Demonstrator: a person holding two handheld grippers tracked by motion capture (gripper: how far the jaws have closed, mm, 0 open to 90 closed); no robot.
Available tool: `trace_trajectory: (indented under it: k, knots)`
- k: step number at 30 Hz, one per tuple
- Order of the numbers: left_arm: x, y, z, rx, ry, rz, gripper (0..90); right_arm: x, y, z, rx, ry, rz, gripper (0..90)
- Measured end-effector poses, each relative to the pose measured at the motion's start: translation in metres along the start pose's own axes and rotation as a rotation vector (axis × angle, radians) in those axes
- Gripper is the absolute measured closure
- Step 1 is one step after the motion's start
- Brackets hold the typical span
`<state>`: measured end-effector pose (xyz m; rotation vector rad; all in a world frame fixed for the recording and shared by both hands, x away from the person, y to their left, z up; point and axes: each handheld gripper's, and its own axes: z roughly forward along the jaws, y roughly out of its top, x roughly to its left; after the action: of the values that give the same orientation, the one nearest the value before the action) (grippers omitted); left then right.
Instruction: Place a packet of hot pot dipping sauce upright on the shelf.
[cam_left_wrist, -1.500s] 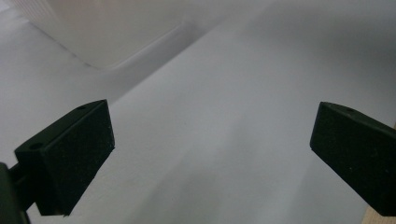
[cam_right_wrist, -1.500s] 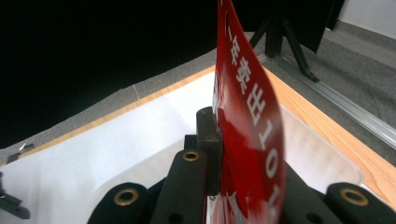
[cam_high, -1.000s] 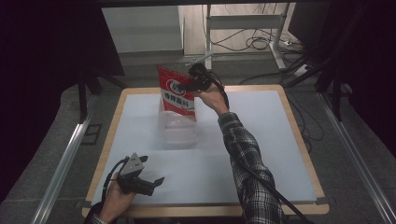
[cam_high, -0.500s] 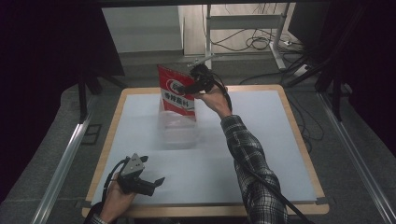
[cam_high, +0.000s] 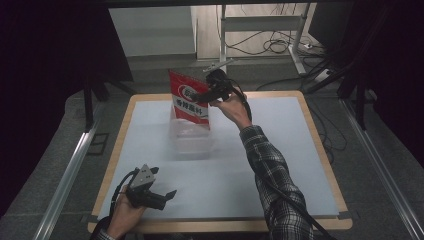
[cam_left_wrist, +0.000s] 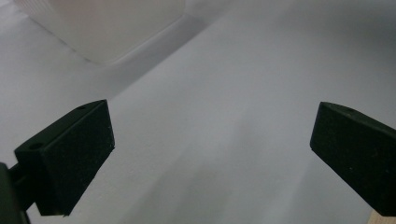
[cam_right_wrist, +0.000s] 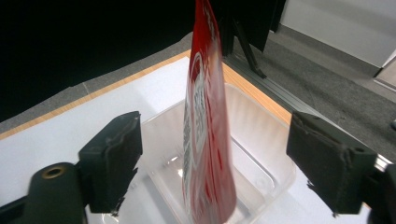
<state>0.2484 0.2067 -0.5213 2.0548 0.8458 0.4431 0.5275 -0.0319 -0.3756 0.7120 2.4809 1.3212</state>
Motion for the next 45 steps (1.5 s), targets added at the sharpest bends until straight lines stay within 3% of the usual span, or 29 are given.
trace_trajectory:
  k: [7,11,16,45]
  knots:
    - [0.000,0.000,0.000,-0.003,0.003,0.002,0.0,0.002,-0.003,-0.008,-0.014,0.000,-0.001,9.4]
    - [0.000,0.000,0.000,-0.001,0.004,0.003,0.0,0.002,-0.005,-0.012,-0.019,0.022,0.024,5.7]
    - [0.000,0.000,0.000,-0.006,0.004,0.004,0.0,0.004,-0.008,-0.016,-0.021,0.010,0.025,3.3]
    - [0.000,0.000,-0.002,-0.019,0.031,0.007,0.0,0.019,-0.039,-0.036,0.020,0.006,0.010,0.9]
